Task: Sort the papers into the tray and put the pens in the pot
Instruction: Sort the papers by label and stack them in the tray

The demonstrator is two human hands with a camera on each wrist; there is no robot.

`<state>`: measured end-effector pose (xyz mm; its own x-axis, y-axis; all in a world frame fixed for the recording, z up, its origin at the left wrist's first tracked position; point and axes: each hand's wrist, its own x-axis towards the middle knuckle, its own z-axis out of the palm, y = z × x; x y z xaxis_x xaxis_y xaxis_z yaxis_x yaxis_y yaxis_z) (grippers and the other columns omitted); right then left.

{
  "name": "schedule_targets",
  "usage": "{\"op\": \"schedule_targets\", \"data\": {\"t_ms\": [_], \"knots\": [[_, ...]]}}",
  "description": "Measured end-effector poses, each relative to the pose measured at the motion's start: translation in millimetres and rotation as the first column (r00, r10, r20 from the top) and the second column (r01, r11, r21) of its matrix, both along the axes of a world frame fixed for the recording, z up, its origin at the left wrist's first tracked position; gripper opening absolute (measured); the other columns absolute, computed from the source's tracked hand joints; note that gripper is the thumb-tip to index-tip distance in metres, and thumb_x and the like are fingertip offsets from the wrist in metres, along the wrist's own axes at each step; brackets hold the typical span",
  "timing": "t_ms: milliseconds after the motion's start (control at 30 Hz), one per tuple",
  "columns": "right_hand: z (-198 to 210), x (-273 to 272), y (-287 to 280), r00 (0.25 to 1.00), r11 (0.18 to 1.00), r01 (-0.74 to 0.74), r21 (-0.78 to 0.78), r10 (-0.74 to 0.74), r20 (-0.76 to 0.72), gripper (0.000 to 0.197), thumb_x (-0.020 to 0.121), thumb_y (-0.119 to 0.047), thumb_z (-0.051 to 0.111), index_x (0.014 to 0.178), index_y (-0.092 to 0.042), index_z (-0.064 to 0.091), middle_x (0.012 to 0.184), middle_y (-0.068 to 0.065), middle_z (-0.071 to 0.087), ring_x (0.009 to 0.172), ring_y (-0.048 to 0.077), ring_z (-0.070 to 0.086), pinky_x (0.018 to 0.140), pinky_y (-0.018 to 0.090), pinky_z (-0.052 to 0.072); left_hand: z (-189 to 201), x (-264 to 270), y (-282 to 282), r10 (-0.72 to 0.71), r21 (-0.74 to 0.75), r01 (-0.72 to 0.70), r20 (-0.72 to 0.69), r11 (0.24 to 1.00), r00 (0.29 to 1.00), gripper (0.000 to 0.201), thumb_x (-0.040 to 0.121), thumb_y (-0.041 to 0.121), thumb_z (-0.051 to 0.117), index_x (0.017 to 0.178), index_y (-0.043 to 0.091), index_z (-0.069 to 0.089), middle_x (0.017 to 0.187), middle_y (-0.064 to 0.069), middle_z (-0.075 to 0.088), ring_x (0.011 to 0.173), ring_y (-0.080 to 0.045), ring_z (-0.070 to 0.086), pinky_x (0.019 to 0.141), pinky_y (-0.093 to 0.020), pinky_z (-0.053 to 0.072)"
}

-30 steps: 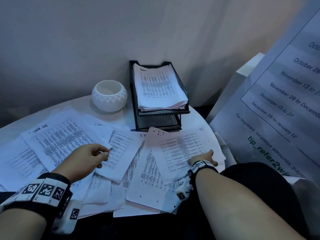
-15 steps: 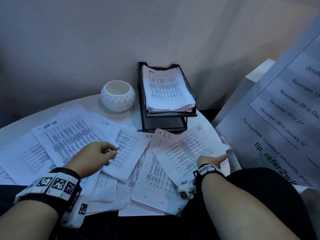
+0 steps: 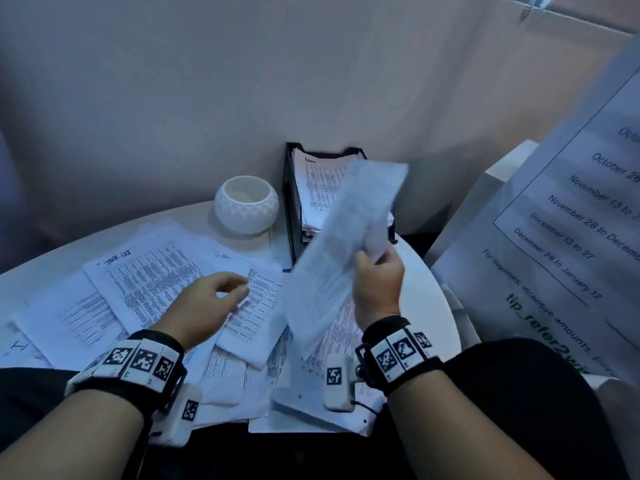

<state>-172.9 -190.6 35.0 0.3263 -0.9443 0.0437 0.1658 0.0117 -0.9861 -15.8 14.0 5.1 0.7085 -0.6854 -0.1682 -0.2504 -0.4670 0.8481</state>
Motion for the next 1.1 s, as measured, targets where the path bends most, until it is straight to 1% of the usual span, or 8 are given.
{"op": "schedule_targets", "data": {"t_ms": [167, 333, 500, 633, 733, 933, 1033, 1100], "knots": [[-4.8, 13.5, 32.2, 0.904, 0.900, -0.417, 0.127, 0.396, 0.164, 0.014, 0.086, -0.006, 0.069, 0.100, -0.006, 0.068, 0.096, 0.019, 0.065, 0.086, 0.031, 0.059, 0.080, 0.054, 0.054, 4.7, 8.1, 9.4, 0.174, -0.121, -0.195, -0.166, 0.973, 0.971, 0.066, 0.091, 0.051, 0.071, 0.149, 0.035, 0.044, 0.138, 0.013, 0.054, 0.121, -0.016, 0.059, 0.105, -0.042, 0.044], [-33.5, 4.1, 25.5, 0.898, 0.866, -0.427, 0.261, 0.440, 0.010, 0.013, 0.090, -0.002, 0.068, 0.103, -0.006, 0.070, 0.103, 0.019, 0.071, 0.093, 0.034, 0.066, 0.094, 0.059, 0.055, 3.5, 11.0, 14.9, 0.123, -0.211, -0.188, -0.288, 0.959, 0.950, 0.014, 0.092, 0.017, 0.076, 0.106, 0.014, 0.077, 0.104, -0.004, 0.081, 0.100, -0.029, 0.076, 0.098, -0.057, 0.056], [-87.2, -20.2, -9.5, 0.890, 0.945, -0.021, 0.325, 0.166, -0.424, 0.027, 0.090, -0.026, 0.077, 0.115, -0.018, 0.068, 0.120, 0.006, 0.070, 0.113, 0.026, 0.064, 0.097, 0.043, 0.052, 1.8, 6.1, 10.4, 0.167, -0.166, -0.194, -0.162, 0.967, 0.972, 0.006, 0.094, 0.015, 0.075, 0.094, 0.009, 0.078, 0.097, -0.014, 0.079, 0.097, -0.038, 0.074, 0.091, -0.054, 0.058], [-127.6, -61.2, -34.6, 0.552, 0.919, 0.261, 0.294, 0.108, -0.827, 0.076, 0.079, -0.033, 0.083, 0.144, -0.014, 0.048, 0.147, 0.017, 0.045, 0.128, 0.037, 0.053, 0.107, 0.048, 0.048, -6.3, 14.3, 13.6, 0.240, -0.088, -0.247, -0.085, 0.965, 0.967, 0.018, 0.094, 0.021, 0.073, 0.088, 0.004, 0.074, 0.093, -0.026, 0.075, 0.085, -0.043, 0.072, 0.084, -0.059, 0.058], [-139.0, -71.7, -28.5, 0.458, 0.925, 0.219, 0.309, 0.182, -0.870, 0.096, 0.078, -0.029, 0.085, 0.154, -0.013, 0.028, 0.149, 0.020, 0.043, 0.128, 0.041, 0.052, 0.098, 0.048, 0.049, -7.7, 14.9, 13.8, 0.240, -0.040, -0.242, -0.050, 0.969, 0.970, 0.024, 0.096, 0.022, 0.070, 0.089, 0.000, 0.072, 0.090, -0.025, 0.072, 0.082, -0.040, 0.070, 0.083, -0.056, 0.058], [-154.3, -72.3, -20.4, 0.429, 0.977, 0.130, 0.170, 0.099, -0.898, 0.062, 0.092, -0.006, 0.057, 0.150, -0.008, 0.033, 0.094, 0.010, 0.058, 0.078, 0.023, 0.056, 0.072, 0.034, 0.044, -10.5, 12.5, 16.8, 0.225, 0.049, -0.223, -0.039, 0.974, 0.974, 0.023, 0.098, 0.024, 0.068, 0.088, 0.003, 0.069, 0.080, -0.015, 0.064, 0.073, -0.029, 0.061, 0.070, -0.039, 0.052], [-141.0, -65.8, -24.9, 0.430, 0.977, 0.096, 0.190, 0.131, -0.893, 0.044, 0.095, -0.006, 0.058, 0.139, -0.008, 0.058, 0.123, 0.015, 0.068, 0.106, 0.035, 0.065, 0.079, 0.029, 0.046, -12.7, 16.3, 20.1, 0.248, 0.079, -0.245, -0.041, 0.966, 0.968, 0.030, 0.098, 0.026, 0.068, 0.087, -0.002, 0.067, 0.077, -0.015, 0.061, 0.072, -0.027, 0.059, 0.071, -0.039, 0.050], [-131.7, -62.4, -24.8, 0.460, 0.977, 0.113, 0.179, 0.108, -0.881, 0.029, 0.096, -0.009, 0.059, 0.122, -0.008, 0.070, 0.116, 0.016, 0.071, 0.102, 0.035, 0.067, 0.076, 0.029, 0.047, -13.2, 17.5, 20.3, 0.271, 0.090, -0.267, -0.034, 0.960, 0.962, 0.030, 0.098, 0.026, 0.067, 0.091, -0.003, 0.069, 0.082, -0.018, 0.064, 0.074, -0.029, 0.060, 0.071, -0.039, 0.051]]}}
